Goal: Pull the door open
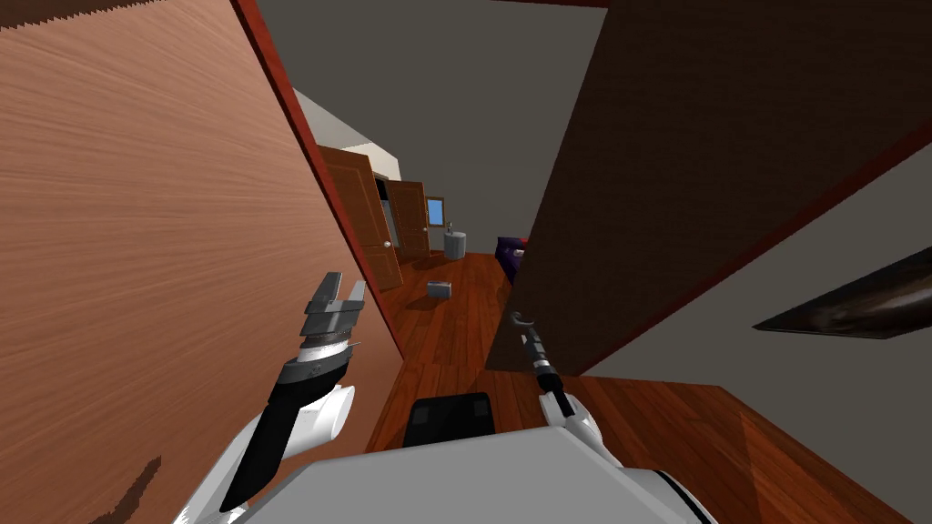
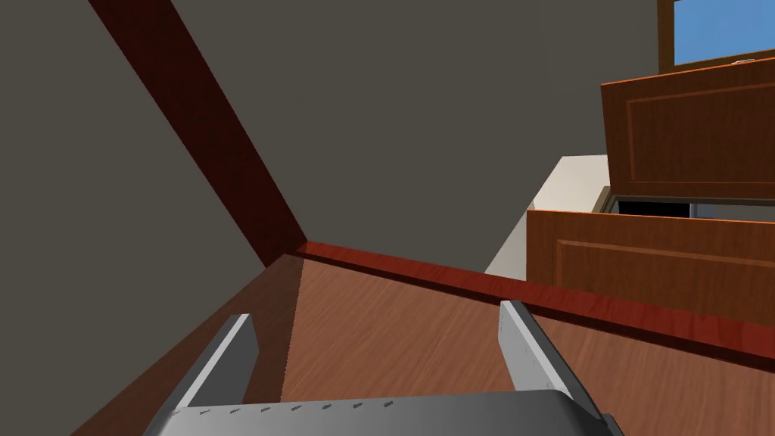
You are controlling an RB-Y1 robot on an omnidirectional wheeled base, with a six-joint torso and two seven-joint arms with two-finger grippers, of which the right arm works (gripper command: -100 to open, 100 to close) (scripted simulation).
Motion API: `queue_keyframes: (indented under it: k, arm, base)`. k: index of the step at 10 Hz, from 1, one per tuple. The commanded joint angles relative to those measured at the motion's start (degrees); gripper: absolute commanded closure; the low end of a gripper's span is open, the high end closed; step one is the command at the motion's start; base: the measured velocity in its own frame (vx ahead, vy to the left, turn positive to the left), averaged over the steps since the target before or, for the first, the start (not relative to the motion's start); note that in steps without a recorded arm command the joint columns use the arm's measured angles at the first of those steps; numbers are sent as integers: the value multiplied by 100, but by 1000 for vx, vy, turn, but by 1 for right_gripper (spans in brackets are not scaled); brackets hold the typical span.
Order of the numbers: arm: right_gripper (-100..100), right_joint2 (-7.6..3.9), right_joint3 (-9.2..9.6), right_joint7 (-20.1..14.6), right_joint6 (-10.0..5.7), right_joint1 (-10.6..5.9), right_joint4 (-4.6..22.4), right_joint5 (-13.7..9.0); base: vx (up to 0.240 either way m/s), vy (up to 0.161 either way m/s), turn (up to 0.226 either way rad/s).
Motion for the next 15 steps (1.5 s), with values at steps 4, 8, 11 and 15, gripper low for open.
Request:
queue_keyframes:
  k: [4,8,11,15]
  arm:
    - [-100,-140,-111,-86,-143,47,164,-79]
    - [100,-140,-111,-86,-143,47,164,-79]
    - [100,-187,-61,-160,-235,119,175,-36]
    - [100,-351,88,-409,-578,338,182,96]
  base:
    - [158,10,83]
    - [-17,2,-2]
    - [-37,-6,34]
    - [-193,-58,124]
